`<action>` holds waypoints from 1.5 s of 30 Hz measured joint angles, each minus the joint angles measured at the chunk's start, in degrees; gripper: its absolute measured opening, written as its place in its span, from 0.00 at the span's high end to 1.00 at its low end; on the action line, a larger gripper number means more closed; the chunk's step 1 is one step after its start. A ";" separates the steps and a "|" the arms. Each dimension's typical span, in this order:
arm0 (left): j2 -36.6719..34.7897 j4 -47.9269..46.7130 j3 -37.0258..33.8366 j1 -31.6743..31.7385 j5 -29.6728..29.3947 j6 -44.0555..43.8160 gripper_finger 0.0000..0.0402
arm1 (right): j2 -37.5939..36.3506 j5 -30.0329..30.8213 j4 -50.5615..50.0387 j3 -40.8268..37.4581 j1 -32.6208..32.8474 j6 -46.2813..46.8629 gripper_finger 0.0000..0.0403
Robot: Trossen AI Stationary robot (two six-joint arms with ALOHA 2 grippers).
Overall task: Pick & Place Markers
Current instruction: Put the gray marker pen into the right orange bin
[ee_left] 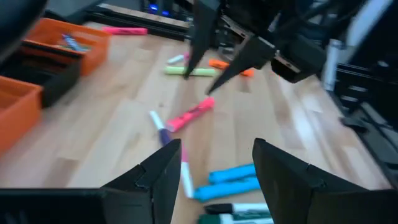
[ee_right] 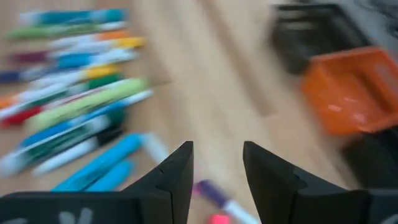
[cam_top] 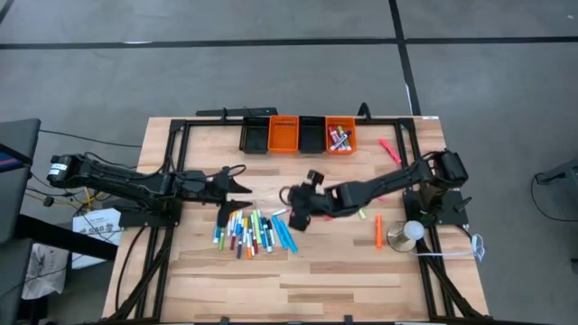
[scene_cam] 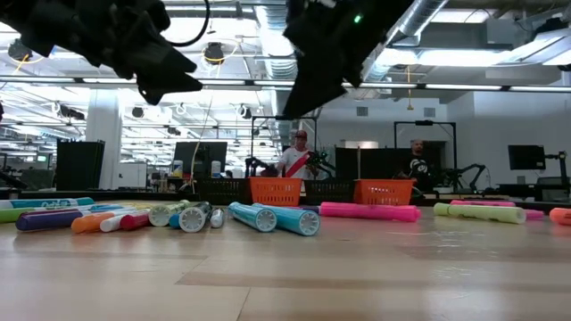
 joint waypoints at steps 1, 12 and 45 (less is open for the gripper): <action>0.00 0.00 0.00 0.00 1.09 0.00 0.51 | 0.00 -2.88 -0.04 0.00 0.66 -1.79 0.68; 6.71 -0.17 0.00 -1.25 7.10 4.76 0.51 | -0.26 -18.46 -1.88 0.00 4.28 -12.75 0.70; 38.05 8.87 8.71 -7.22 5.36 28.42 0.51 | -13.07 -18.52 -15.27 0.02 8.93 -15.50 0.69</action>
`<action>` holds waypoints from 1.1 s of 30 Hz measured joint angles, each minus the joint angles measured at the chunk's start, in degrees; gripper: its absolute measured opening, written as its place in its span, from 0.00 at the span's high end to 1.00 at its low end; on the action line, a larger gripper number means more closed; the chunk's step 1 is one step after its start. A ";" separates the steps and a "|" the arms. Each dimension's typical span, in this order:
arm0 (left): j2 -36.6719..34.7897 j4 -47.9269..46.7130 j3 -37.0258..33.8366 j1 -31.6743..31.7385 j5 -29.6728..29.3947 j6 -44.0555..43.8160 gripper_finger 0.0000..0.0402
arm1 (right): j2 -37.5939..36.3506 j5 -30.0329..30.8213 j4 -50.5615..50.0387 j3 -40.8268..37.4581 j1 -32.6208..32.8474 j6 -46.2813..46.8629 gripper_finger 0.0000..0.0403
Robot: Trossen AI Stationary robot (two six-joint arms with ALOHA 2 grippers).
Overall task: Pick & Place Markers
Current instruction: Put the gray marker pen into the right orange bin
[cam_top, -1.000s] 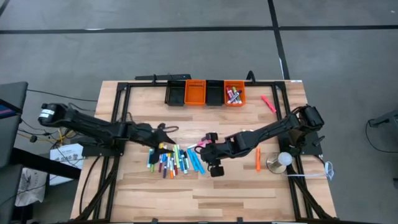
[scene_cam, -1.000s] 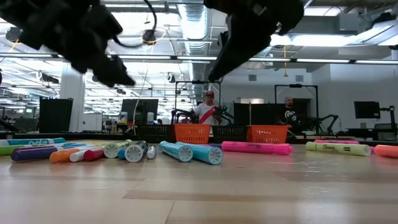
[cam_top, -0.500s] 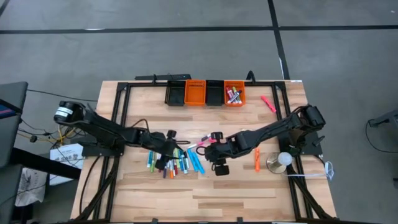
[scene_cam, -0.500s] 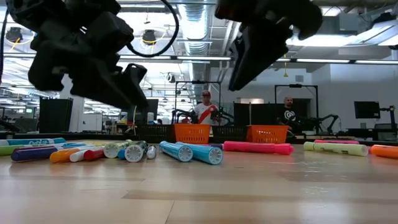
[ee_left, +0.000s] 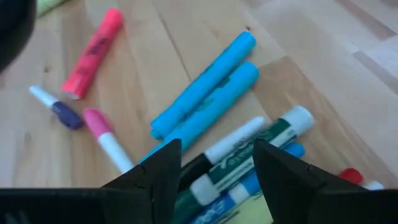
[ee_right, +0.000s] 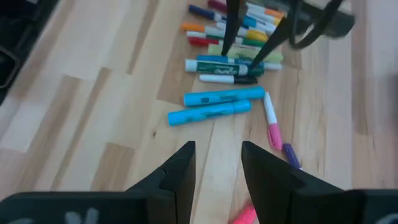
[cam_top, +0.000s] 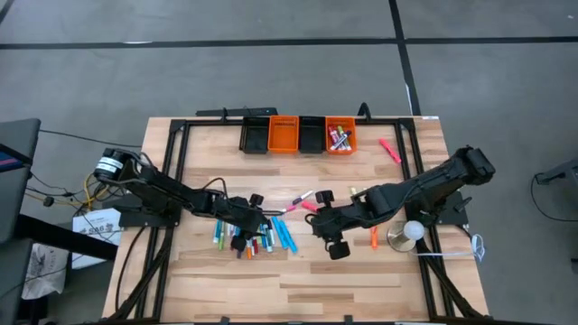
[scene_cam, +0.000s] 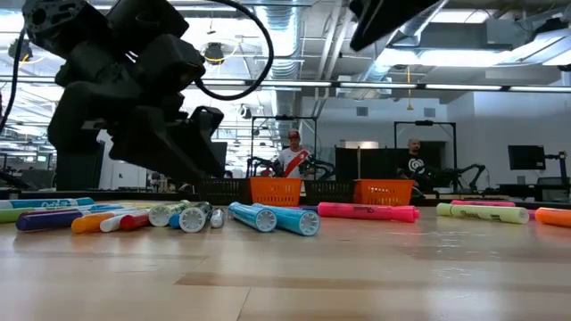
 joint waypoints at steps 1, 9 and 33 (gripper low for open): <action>0.32 0.00 0.05 -0.22 0.03 0.02 0.51 | -0.41 -0.16 -0.35 -0.02 0.15 -0.37 0.69; 0.92 -0.65 0.07 -0.61 0.03 0.16 0.51 | -3.09 -0.32 -1.32 -0.02 -0.11 -0.44 0.70; 1.79 -2.19 0.07 0.60 0.05 0.17 0.51 | -2.79 -0.36 -0.40 -0.02 -2.68 -0.42 0.70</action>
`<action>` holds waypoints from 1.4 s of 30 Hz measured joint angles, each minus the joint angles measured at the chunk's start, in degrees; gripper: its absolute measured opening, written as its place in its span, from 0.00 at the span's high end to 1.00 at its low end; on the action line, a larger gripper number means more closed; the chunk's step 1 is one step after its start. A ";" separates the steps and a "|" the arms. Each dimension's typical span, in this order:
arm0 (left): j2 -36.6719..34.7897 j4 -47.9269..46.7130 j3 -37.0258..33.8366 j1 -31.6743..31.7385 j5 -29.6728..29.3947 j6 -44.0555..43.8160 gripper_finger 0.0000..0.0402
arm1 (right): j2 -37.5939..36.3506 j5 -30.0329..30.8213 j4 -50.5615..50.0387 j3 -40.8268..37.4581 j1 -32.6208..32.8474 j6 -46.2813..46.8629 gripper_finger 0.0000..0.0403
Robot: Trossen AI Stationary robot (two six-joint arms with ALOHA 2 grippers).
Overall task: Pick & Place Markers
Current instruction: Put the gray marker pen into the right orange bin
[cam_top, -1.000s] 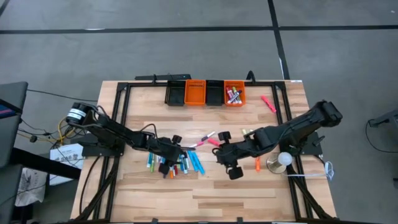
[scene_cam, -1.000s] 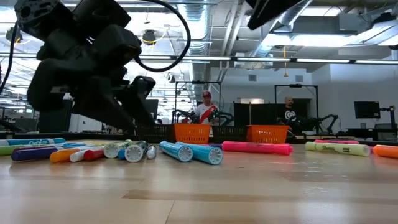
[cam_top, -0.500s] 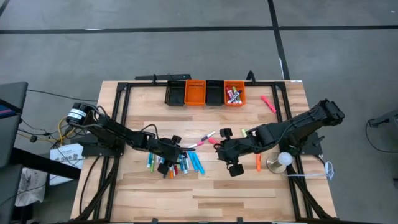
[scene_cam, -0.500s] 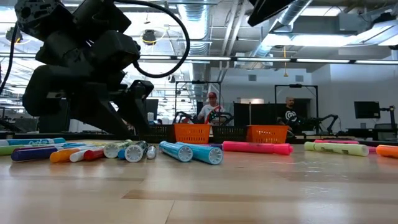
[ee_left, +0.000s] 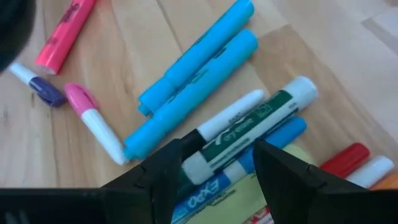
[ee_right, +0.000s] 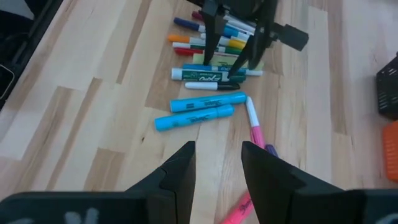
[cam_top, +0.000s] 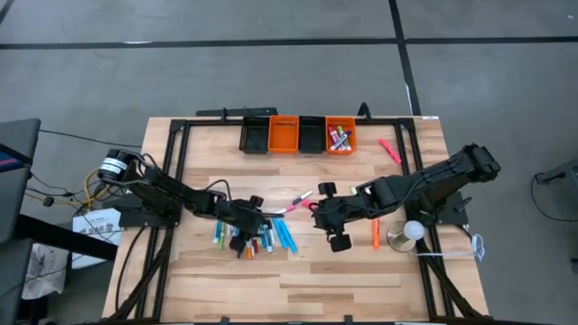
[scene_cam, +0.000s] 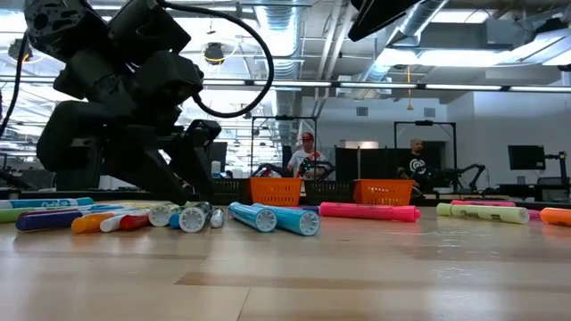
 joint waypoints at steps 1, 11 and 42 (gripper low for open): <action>0.00 0.02 0.00 0.31 0.00 0.00 0.51 | 0.00 0.00 0.01 0.00 0.00 0.00 0.69; 5.50 4.15 0.04 1.59 3.27 -1.09 0.51 | 0.00 0.00 0.26 0.00 0.00 0.00 0.70; 5.40 4.58 -0.02 1.80 3.90 -1.70 0.82 | 0.00 -0.02 0.39 0.00 0.02 0.11 0.69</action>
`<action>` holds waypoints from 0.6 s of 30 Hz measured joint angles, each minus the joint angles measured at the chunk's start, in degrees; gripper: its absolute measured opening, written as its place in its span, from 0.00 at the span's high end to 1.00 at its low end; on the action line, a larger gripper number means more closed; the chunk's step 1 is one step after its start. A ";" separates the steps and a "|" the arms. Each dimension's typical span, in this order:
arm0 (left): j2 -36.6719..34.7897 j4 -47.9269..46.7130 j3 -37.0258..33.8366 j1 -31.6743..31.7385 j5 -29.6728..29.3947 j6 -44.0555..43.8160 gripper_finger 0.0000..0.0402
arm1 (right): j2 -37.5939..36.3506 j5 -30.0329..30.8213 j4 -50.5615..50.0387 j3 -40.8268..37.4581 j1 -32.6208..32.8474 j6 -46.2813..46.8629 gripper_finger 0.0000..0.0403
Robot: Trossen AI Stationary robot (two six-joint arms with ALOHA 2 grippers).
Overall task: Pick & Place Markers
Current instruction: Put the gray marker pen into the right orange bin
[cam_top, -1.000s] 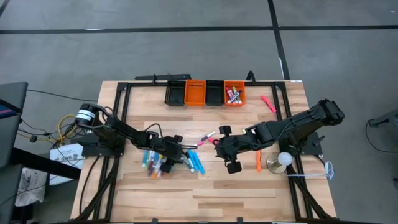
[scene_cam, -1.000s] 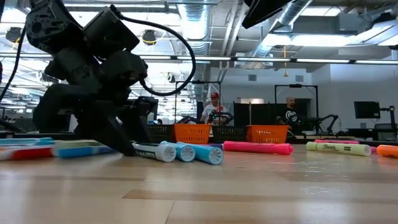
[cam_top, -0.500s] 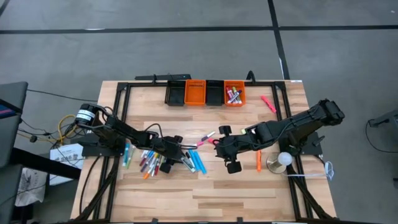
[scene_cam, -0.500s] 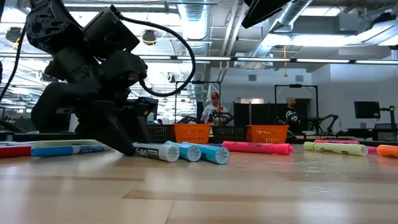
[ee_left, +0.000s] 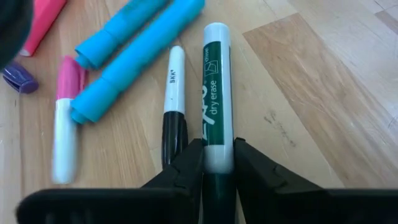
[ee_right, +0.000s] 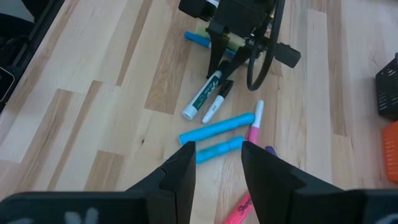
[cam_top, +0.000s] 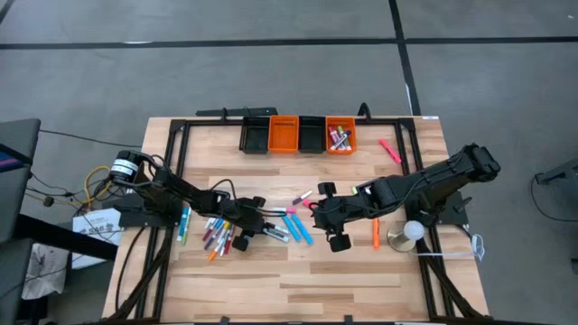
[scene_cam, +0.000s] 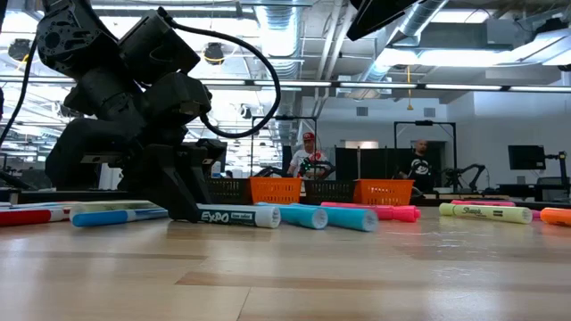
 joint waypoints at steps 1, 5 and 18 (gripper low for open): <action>0.00 0.02 -0.02 -0.01 0.01 0.01 0.81 | 0.00 0.00 0.00 0.00 0.00 0.00 0.69; 0.00 0.15 -0.02 -0.01 0.12 0.00 0.80 | 0.00 0.00 0.00 0.00 0.00 0.00 0.69; -2.48 0.53 -0.02 -1.03 0.14 0.00 0.82 | 0.00 0.00 -0.05 0.00 0.00 -0.02 0.69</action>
